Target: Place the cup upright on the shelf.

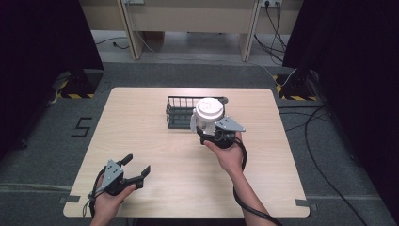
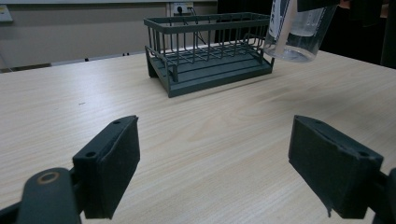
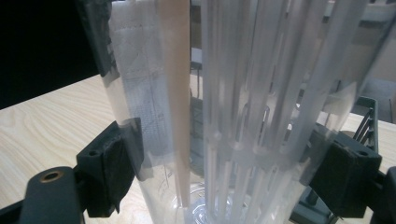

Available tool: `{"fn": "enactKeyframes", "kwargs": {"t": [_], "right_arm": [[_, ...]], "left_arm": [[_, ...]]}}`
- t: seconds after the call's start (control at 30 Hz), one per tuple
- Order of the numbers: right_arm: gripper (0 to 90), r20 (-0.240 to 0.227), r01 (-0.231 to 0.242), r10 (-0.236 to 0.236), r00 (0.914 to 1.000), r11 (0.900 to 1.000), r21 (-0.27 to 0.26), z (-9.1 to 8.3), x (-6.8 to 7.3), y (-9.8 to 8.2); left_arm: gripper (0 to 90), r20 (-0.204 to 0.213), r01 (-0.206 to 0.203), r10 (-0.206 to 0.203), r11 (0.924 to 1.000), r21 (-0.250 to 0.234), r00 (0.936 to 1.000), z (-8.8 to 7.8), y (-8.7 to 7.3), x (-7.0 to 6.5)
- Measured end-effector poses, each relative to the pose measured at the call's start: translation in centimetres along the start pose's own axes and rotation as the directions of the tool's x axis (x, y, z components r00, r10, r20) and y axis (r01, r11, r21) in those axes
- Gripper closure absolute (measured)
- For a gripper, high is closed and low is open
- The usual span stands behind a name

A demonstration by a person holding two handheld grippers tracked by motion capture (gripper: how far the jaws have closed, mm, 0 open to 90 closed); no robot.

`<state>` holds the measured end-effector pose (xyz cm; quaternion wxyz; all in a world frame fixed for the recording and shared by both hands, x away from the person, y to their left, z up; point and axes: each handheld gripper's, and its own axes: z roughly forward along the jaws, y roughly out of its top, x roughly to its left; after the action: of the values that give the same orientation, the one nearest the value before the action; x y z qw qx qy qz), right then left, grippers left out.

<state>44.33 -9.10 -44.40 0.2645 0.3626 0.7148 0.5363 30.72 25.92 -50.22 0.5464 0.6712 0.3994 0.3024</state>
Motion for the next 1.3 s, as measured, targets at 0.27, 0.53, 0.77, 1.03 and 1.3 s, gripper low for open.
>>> {"fn": "enactKeyframes", "kwargs": {"t": [0.27,0.53,0.77,1.03,1.3], "right_arm": [[18.4,0.008,-0.009,0.009,0.9999,1.0,-0.006,0.5,-0.5,0.9],[18.4,0.018,-0.015,0.015,0.9997,1.0,-0.01,0.8,-0.9,1.7],[18.4,0.024,-0.017,0.017,0.9996,1.0,-0.016,1.0,-1.2,2.5],[18.4,0.029,-0.016,0.017,0.9994,1.0,-0.016,1.5,-1.4,3.4],[18.4,0.034,-0.016,0.016,0.9993,1.0,-0.025,2.0,-1.6,4.4]], "left_arm": [[16.1,0.006,0.009,-0.009,1.0,0.002,0.9999,0.0,0.0,0.0],[16.2,0.008,0.013,-0.013,0.9999,0.01,0.9999,0.1,-0.1,0.0],[16.2,0.0,0.009,-0.009,0.9999,0.009,1.0,0.0,-0.1,0.1],[16.2,0.009,0.017,-0.017,0.9998,0.011,0.9998,0.1,-0.1,0.1],[16.2,0.009,0.021,-0.021,0.9997,0.008,0.9997,0.1,0.0,0.1]]}}
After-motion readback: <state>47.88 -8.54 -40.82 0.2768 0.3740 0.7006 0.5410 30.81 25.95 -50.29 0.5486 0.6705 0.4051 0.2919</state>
